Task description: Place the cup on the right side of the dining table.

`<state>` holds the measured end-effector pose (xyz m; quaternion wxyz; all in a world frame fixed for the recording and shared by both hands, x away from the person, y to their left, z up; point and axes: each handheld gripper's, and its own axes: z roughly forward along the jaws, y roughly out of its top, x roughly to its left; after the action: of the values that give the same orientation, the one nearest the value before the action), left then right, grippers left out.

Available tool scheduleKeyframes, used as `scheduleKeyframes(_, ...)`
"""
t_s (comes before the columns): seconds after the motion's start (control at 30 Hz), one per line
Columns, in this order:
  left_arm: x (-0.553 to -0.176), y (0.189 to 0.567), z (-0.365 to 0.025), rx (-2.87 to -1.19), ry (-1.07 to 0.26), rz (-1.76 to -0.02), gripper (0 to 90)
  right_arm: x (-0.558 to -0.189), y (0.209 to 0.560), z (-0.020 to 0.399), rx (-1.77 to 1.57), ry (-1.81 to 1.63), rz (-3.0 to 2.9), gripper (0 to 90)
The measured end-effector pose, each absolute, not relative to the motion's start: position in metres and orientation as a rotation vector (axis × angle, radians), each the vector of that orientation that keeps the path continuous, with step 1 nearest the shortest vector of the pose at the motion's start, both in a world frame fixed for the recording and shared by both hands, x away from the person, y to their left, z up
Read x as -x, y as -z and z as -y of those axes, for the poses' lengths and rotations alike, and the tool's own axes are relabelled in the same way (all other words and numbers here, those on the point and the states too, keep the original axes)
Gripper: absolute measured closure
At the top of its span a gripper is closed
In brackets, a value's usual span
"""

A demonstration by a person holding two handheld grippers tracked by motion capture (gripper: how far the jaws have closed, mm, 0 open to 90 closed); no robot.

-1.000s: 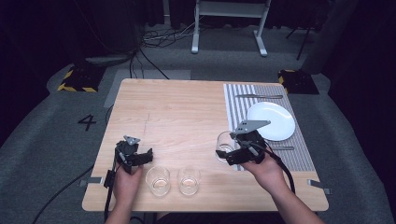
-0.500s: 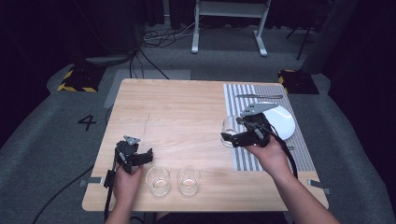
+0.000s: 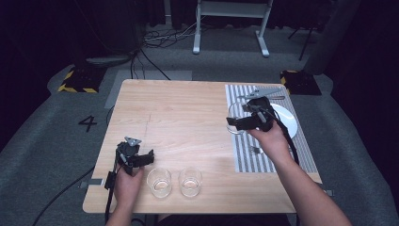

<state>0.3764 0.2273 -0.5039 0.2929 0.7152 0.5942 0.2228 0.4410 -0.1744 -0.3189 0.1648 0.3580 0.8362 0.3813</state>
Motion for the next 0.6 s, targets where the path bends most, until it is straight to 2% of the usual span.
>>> scheduleKeyframes(0.6,-0.377,0.504,-0.227,-1.904,-0.594,-1.584,13.6,-0.502,0.312,0.183,-1.110,-1.023,-2.331,18.1)
